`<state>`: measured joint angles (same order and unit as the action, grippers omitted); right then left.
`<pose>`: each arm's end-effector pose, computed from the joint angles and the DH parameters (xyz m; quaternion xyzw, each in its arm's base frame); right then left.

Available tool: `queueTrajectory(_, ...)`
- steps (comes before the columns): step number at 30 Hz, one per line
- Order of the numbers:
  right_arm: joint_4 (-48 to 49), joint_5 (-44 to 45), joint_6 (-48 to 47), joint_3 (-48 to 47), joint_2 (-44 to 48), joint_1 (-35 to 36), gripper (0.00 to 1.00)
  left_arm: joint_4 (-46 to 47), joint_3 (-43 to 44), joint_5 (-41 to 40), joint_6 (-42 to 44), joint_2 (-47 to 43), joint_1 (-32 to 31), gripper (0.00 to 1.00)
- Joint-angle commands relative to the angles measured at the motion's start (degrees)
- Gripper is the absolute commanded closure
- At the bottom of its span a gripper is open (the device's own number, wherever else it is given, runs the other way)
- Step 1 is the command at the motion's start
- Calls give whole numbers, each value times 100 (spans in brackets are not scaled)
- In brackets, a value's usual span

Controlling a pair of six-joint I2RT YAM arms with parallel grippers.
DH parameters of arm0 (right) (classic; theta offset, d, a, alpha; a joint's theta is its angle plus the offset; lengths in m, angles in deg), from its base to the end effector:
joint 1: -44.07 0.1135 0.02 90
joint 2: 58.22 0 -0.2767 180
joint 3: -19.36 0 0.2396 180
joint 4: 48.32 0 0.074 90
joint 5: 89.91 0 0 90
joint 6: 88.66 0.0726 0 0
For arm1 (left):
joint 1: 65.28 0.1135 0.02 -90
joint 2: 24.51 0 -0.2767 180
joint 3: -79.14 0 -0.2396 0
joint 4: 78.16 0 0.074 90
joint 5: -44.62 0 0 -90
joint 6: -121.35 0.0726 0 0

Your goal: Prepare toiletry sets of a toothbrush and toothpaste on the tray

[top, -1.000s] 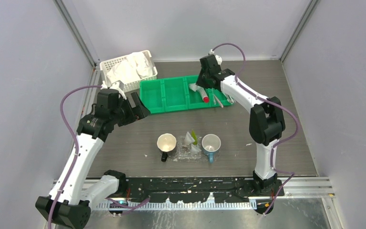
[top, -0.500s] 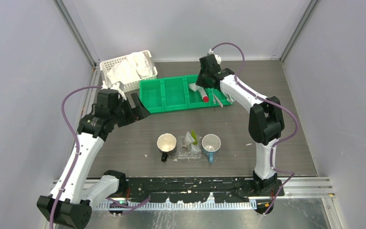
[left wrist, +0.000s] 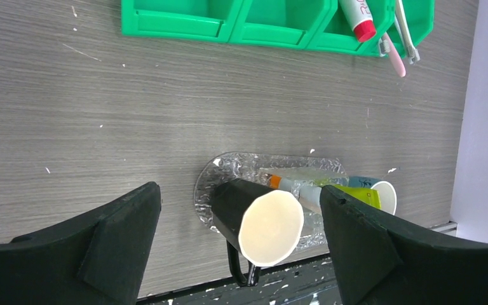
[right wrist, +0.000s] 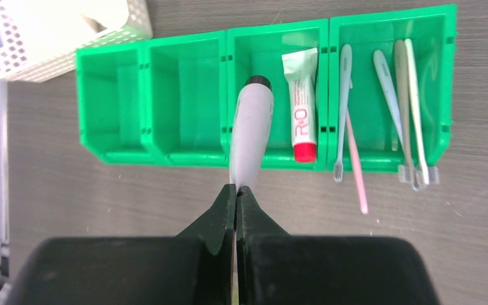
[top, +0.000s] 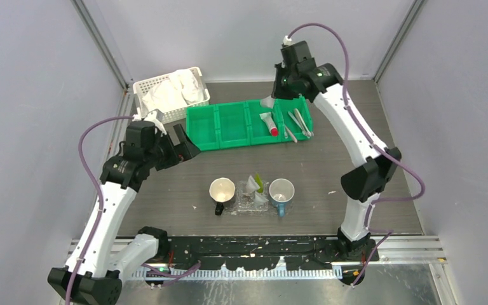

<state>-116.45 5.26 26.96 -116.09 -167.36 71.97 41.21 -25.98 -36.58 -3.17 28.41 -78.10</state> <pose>0.3871 0.1976 0.3835 0.0003 0.9122 0.1468 0.3826 0.1820 -0.0528 0.3328 -0.1365 0.8889 -0.2367 0.3677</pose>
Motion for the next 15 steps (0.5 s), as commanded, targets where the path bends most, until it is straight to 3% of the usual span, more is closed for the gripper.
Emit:
queueTrajectory(1,-1181,-414,-474,-673,965,70,99,7,-19,94,-46,-183,43,1)
queueTrajectory(10,-2729,-1423,-787,-1504,1713,643,99,-388,-30,12,-64,-513,43,0)
queueTrajectory(15,-2905,-1691,-671,-1291,2062,1232,99,-518,5,35,-137,-718,43,0)
